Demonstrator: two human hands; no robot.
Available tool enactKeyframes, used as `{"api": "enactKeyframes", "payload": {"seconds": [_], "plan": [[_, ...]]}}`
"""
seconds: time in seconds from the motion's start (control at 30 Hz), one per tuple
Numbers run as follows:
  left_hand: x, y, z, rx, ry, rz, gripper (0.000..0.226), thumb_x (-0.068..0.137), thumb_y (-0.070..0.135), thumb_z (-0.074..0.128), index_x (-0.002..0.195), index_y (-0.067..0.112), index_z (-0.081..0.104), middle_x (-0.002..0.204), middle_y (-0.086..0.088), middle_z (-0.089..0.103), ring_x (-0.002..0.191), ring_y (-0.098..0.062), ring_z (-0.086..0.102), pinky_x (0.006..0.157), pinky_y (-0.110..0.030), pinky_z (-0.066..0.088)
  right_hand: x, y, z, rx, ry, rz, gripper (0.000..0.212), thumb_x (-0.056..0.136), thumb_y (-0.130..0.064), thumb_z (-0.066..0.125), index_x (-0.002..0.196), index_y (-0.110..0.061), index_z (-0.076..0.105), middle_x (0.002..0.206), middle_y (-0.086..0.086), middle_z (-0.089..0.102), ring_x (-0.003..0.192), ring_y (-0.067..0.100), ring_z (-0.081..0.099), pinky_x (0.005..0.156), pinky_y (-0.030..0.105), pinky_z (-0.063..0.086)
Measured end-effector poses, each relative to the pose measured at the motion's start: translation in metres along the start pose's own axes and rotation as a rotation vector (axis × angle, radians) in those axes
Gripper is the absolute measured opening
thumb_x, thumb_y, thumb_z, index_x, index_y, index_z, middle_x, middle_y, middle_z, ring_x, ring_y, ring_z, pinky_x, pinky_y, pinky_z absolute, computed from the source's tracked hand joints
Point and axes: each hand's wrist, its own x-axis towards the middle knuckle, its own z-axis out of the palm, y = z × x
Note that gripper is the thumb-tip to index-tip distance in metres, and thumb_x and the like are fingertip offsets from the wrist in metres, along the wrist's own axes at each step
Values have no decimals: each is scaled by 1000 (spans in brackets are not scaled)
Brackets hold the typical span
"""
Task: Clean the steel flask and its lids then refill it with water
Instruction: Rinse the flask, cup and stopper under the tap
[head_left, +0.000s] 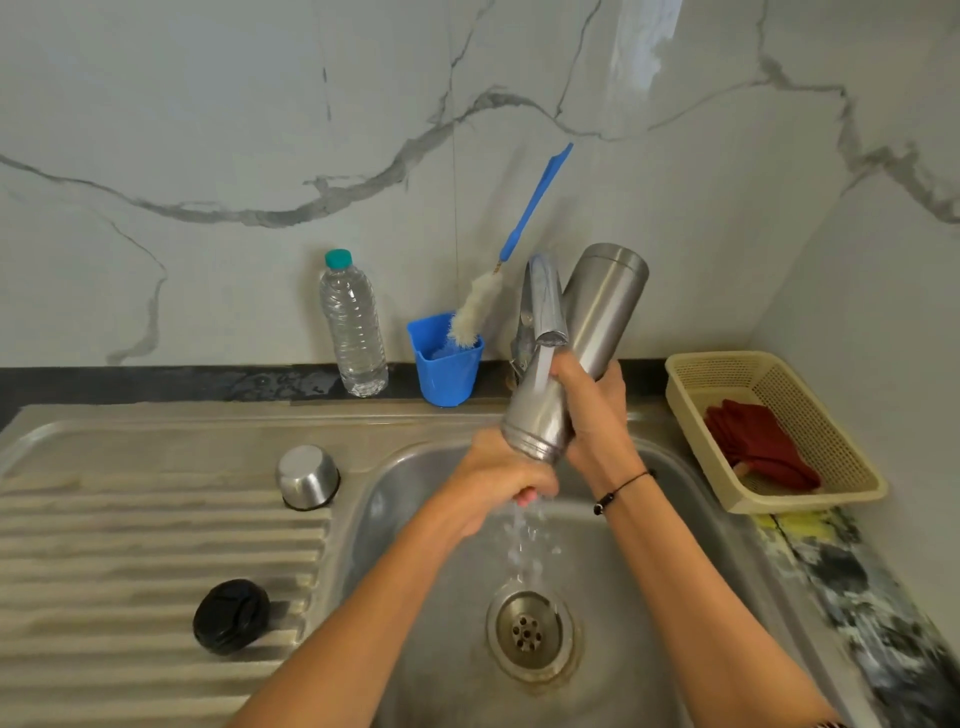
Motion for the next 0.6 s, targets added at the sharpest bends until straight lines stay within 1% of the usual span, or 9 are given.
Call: {"api": "enactKeyframes", "payload": {"seconds": [0.07, 0.13, 0.2, 0.27, 0.33, 0.37, 0.47, 0.53, 0.6], "plan": [[-3, -8, -9, -288, -257, 2, 34, 70, -9, 66, 99, 5, 55, 65, -6, 57, 52, -15, 51, 51, -25, 46, -2, -1, -1, 1, -51, 25, 50, 75, -11, 69, 118, -16, 45, 109, 16, 60, 89, 28, 64, 74, 41, 56], [-2, -15, -11, -388, -318, 2, 33, 71, -7, 65, 100, 4, 53, 62, -6, 56, 50, -15, 51, 51, -26, 46, -3, 1, -1, -19, -91, 17, 53, 75, -10, 69, 121, -16, 44, 110, 16, 60, 92, 29, 64, 78, 45, 56], [0, -15, -3, -242, -169, -12, 31, 73, -10, 66, 99, 2, 55, 61, -6, 57, 52, -15, 53, 54, -27, 46, -3, 5, -2, -49, -75, -19, 48, 75, -11, 70, 116, -20, 46, 108, 15, 61, 94, 30, 65, 82, 48, 55], [3, -13, 9, 20, 106, -5, 37, 71, -5, 70, 103, 9, 56, 69, -2, 61, 57, -12, 56, 56, -26, 47, -2, 6, -2, -55, -2, -48, 46, 74, -14, 71, 112, -21, 48, 106, 14, 62, 92, 29, 66, 79, 46, 57], [6, -16, 19, 228, 381, 114, 46, 69, 6, 76, 105, 20, 51, 80, 4, 61, 69, -10, 60, 59, -24, 51, -3, 6, -1, -40, 70, -57, 49, 74, -14, 71, 116, -19, 46, 105, 12, 62, 88, 25, 65, 72, 36, 57], [7, -20, 23, 289, 471, 196, 51, 68, 11, 79, 107, 22, 48, 84, 5, 60, 73, -12, 61, 62, -27, 54, -4, 7, 0, -27, 91, -59, 51, 74, -15, 71, 118, -18, 45, 105, 11, 61, 88, 23, 65, 69, 33, 56], [6, -31, 28, 372, 598, 346, 54, 69, 20, 81, 107, 22, 42, 90, 2, 61, 76, -17, 63, 65, -37, 56, -7, 8, 2, 15, 103, -45, 52, 75, -18, 72, 119, -18, 44, 105, 10, 60, 91, 24, 64, 73, 36, 56], [4, -33, 26, 434, 611, 311, 53, 72, 25, 80, 107, 22, 40, 89, 4, 59, 76, -17, 63, 64, -33, 56, -8, 9, 3, 21, 95, -27, 51, 75, -19, 72, 117, -18, 44, 104, 11, 60, 91, 26, 64, 77, 40, 57], [-1, -33, 24, 421, 559, 226, 49, 73, 24, 78, 106, 21, 42, 83, 8, 57, 71, -13, 63, 55, -22, 51, -10, 13, 2, -6, 88, -17, 50, 76, -19, 73, 116, -18, 44, 104, 11, 60, 90, 26, 64, 79, 42, 57]]}}
